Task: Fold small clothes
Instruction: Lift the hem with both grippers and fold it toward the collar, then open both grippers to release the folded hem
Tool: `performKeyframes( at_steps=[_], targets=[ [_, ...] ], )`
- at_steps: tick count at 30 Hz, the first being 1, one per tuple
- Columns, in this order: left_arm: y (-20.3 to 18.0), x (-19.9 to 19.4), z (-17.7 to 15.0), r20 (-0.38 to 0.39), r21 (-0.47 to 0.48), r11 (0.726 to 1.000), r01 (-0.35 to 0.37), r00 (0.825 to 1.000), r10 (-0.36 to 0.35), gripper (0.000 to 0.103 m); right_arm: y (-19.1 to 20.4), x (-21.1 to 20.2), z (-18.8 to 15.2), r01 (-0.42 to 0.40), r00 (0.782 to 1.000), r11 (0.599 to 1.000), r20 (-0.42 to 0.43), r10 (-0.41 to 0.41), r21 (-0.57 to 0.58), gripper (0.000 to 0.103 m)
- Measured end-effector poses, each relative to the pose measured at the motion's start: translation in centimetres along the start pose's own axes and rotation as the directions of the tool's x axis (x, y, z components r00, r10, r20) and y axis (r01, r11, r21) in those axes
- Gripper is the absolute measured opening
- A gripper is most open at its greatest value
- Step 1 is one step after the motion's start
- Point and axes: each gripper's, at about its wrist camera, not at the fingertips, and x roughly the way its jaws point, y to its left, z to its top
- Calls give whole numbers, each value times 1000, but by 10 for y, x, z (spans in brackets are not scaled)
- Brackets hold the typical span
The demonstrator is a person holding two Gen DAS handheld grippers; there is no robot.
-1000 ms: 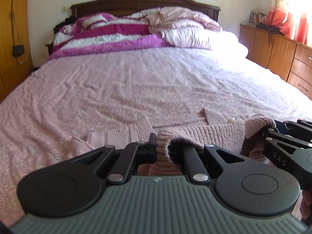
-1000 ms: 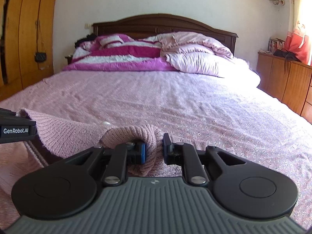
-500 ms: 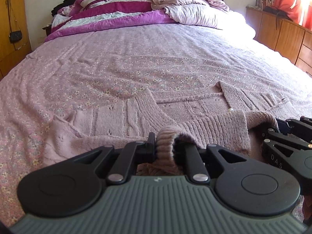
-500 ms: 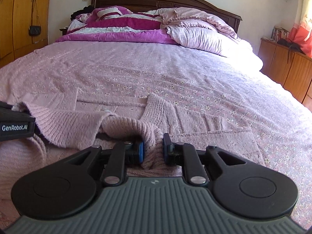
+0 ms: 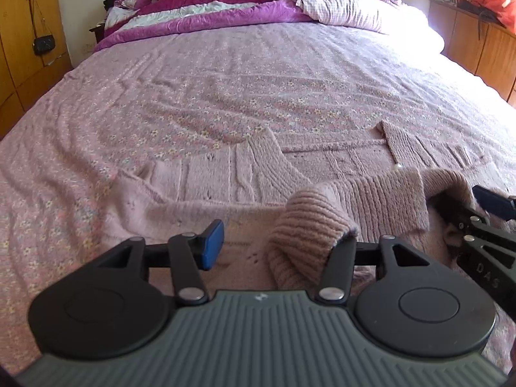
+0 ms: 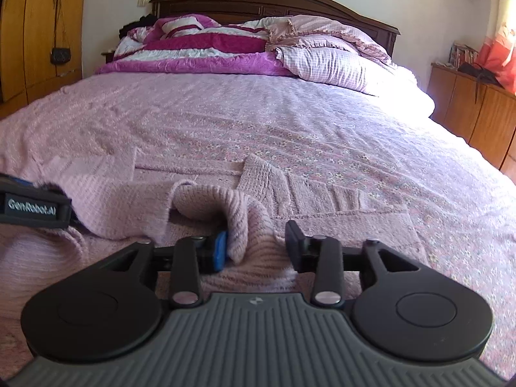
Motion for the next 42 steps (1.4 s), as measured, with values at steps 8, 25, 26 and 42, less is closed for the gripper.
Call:
performKeyframes(
  at_steps=[8, 25, 26, 42],
  targets=[
    [-2, -32, -5, -23, 7, 1000, 9, 1000, -9, 57, -9, -36, -6, -15, 1000, 1000, -1, 15, -25, 56],
    [11, -105, -37, 22, -11, 1000, 2, 1000, -2, 64, -22, -100, -35, -46, 999, 998, 14, 46, -30, 68],
    [13, -108, -38, 25, -15, 1000, 0, 1000, 0, 64, -24, -102, -35, -48, 999, 998, 15, 48, -33, 68],
    [24, -124, -60, 76, 3, 999, -39, 996, 39, 64, -43, -116, -48, -39, 999, 997, 34, 42, -70, 68]
  ],
)
